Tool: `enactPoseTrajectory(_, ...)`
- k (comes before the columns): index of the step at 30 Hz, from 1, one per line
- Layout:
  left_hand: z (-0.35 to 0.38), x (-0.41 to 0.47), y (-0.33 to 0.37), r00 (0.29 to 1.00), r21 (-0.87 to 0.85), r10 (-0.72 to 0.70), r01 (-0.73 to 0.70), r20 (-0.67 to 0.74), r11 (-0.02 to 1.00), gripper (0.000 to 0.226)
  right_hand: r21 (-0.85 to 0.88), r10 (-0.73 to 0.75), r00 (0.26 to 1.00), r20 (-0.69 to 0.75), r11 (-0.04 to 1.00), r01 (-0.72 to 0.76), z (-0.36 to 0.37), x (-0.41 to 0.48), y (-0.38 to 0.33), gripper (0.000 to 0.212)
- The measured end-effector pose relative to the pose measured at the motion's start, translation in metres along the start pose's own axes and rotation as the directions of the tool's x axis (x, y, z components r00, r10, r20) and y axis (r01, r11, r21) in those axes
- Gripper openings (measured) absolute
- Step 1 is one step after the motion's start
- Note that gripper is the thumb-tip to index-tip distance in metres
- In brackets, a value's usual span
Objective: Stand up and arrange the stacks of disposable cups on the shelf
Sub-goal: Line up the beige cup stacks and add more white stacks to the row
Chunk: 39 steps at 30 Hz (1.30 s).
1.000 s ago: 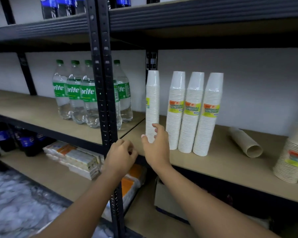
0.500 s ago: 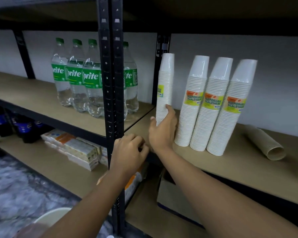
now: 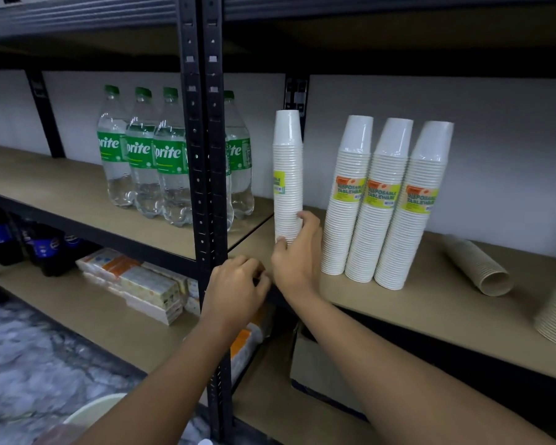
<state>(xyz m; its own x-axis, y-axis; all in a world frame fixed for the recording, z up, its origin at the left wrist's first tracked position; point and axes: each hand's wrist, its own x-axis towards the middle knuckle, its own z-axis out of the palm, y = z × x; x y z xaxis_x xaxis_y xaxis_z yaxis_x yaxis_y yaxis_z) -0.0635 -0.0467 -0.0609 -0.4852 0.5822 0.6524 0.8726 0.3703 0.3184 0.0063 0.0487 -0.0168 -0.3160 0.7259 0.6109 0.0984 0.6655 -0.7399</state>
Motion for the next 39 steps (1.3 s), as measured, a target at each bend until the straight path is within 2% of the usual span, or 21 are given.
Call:
enactPoseTrajectory(7,-0.007,-0.003,0.014,0.997,-0.062,-0.069,0.071,0.026,0.996,0.019,0.109,-0.068,0.990,0.123,0.993,0.055,-0.050,-0.027,0.007,0.050)
enactPoseTrajectory(15,-0.004,0.016,0.041,0.981,-0.089,-0.142,0.154,0.136,0.984,0.019,0.191,-0.032,0.992,0.124,0.982,0.008,-0.096,-0.030,0.025,0.053)
enactPoseTrajectory(20,0.006,0.022,0.048,0.966,-0.072,-0.178,0.194,0.186,0.978,0.020,0.146,-0.015,0.994,0.113,0.989,-0.002,-0.108,-0.022,0.036,0.055)
enactPoseTrajectory(26,0.013,0.018,0.045,0.983,-0.079,-0.129,0.140,0.128,0.987,0.019,0.137,-0.001,0.995,0.095,0.990,-0.012,-0.108,-0.024,0.042,0.054)
enactPoseTrajectory(31,0.014,0.017,0.044,0.987,-0.086,-0.122,0.131,0.105,0.988,0.019,0.109,0.013,0.996,0.090,0.994,-0.022,-0.107,-0.025,0.043,0.065)
enactPoseTrajectory(39,0.017,0.014,0.044,0.993,-0.095,-0.100,0.106,0.063,0.990,0.020,0.080,0.018,0.991,0.135,0.996,-0.029,-0.105,-0.023,0.043,0.058)
